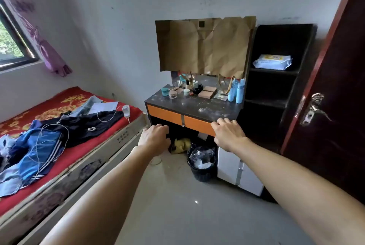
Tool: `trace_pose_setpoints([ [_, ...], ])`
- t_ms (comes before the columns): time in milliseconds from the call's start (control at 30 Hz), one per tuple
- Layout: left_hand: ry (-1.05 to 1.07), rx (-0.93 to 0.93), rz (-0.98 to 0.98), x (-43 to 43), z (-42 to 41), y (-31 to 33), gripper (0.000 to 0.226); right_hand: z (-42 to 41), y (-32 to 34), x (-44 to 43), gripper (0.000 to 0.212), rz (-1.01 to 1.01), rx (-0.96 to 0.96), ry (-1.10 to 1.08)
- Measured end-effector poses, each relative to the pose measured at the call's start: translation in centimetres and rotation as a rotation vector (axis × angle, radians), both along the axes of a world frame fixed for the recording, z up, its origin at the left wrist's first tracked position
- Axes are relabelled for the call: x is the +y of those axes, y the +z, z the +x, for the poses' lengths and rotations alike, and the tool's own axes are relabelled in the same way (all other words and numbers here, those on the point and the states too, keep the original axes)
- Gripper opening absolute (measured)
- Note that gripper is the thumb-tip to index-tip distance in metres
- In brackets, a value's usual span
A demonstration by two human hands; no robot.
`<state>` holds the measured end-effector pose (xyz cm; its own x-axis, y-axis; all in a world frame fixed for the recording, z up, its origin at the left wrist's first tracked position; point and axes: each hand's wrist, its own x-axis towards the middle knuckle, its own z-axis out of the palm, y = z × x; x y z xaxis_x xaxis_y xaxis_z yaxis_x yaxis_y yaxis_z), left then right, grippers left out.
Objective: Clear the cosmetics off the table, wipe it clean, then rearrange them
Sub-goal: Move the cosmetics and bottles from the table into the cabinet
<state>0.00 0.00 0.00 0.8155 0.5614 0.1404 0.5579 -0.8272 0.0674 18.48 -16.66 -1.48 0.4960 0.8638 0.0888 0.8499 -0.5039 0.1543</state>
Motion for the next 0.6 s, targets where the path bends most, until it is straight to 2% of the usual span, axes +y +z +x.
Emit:
trace_pose_setpoints([
  [267, 0.06, -0.066, -0.038, 10.0, 5.5, -0.6, 0.022, 7.2, 0.1, 11.9, 0.036, -0.013, 0.012, 0.062],
  [600, 0.076, -0.071, -0.098, 28.0, 12.9, -3.4, 0.025, 14.6, -3.4, 30.1, 0.039, -0.049, 0.071, 0.066],
])
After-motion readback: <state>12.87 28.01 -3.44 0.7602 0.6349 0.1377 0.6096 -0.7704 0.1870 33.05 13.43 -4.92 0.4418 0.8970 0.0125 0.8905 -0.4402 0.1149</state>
